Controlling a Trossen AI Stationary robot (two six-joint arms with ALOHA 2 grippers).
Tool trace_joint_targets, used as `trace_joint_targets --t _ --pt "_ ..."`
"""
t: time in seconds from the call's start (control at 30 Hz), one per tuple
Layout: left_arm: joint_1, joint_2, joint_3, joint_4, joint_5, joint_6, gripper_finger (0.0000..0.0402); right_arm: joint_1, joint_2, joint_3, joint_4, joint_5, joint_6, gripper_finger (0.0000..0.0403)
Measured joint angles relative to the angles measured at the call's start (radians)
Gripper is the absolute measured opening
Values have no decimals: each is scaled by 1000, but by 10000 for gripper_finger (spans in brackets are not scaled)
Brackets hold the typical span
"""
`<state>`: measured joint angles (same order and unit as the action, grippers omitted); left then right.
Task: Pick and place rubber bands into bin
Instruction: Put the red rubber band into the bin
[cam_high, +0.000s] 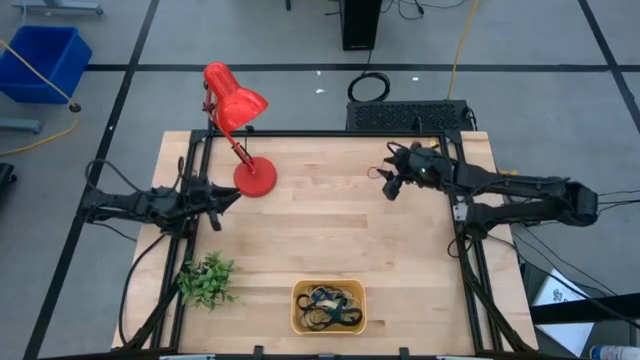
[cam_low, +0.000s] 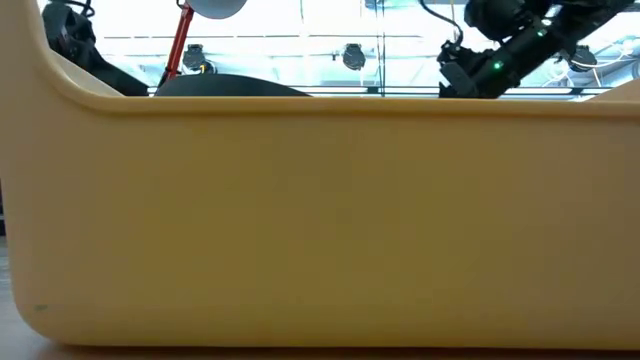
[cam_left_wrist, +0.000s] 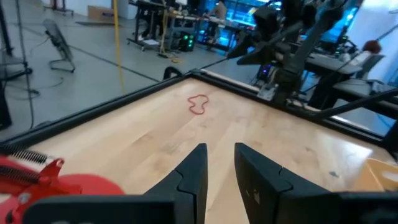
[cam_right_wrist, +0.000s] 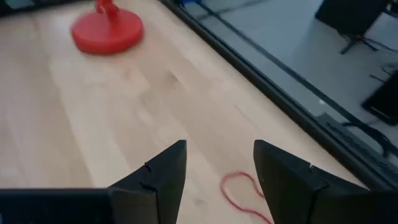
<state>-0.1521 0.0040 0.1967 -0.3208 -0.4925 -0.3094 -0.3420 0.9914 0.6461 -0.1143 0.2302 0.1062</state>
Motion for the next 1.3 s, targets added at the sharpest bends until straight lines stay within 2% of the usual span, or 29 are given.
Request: trace_joint_targets --t 0.2,0.37,0.5,0.7,0.93,1.2,1.3 --pt "37 0 -17 2 -3 -32 88 -40 96 182 -190 0 -66 181" --pt "59 0 -17 0 -6 -2 88 -83 222 352 -350 0 -22 181" --pt "69 0 -17 0 -6 -7 88 -102 333 436 -441 0 -15 186" --pt "71 0 -17 0 -6 -7 88 -133 461 462 -428 -6 19 235" --pt "71 0 -17 0 -6 -7 88 -202 530 462 -450 -25 125 305" --pt "71 0 -16 0 -6 -7 88 -199 521 456 -432 -53 45 324" --pt "71 0 -16 0 -5 -8 88 -200 529 456 -437 -52 101 322"
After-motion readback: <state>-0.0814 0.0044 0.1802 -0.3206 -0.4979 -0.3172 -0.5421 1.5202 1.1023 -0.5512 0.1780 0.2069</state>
